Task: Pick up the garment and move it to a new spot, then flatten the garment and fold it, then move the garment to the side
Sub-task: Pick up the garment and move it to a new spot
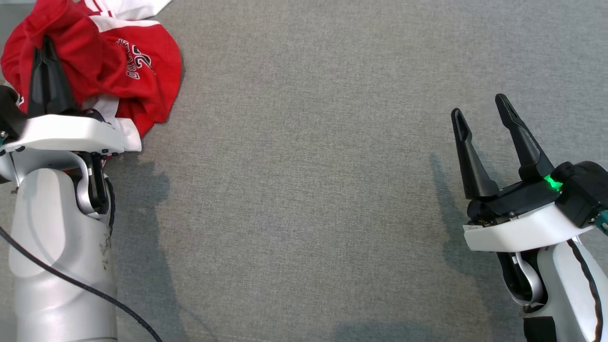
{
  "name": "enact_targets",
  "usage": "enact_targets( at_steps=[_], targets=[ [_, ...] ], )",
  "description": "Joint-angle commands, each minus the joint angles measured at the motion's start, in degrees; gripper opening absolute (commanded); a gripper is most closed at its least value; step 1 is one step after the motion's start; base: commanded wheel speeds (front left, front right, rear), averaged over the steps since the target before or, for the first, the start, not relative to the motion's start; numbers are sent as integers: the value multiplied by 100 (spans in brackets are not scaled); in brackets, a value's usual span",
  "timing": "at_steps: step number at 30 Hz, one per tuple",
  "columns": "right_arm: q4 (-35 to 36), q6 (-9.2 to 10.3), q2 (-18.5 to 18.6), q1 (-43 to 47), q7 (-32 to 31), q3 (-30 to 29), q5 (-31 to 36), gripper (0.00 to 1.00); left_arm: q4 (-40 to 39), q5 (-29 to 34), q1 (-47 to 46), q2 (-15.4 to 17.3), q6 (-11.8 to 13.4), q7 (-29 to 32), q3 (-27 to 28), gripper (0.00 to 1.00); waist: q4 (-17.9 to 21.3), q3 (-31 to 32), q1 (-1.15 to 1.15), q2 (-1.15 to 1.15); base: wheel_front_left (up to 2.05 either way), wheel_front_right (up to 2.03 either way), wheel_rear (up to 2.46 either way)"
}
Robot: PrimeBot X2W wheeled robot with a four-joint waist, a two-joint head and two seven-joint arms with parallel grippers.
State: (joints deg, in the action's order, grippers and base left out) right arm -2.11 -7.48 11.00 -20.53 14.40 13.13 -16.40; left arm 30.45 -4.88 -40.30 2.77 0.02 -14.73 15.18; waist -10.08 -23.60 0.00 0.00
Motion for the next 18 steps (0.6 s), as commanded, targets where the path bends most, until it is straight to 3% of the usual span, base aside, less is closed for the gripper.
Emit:
enact_targets(
  at_steps=[1, 11, 18],
  targets=[
    [173, -1, -85, 82, 60, 57, -107, 100, -348, 120, 128, 246, -33, -27, 138, 0, 66, 66, 0, 0, 0, 0, 0],
    [146, -1, -256, 171, 60, -15, -222, 100, -1411, 319, 353, 349, -204, -27, 125, 0, 358, 337, 0, 0, 0, 0, 0],
    [113, -1, -359, 291, 60, -17, -216, 100, -1736, 414, 380, 374, -273, -27, -10, 0, 544, 614, 0, 0, 0, 0, 0]
  ],
)
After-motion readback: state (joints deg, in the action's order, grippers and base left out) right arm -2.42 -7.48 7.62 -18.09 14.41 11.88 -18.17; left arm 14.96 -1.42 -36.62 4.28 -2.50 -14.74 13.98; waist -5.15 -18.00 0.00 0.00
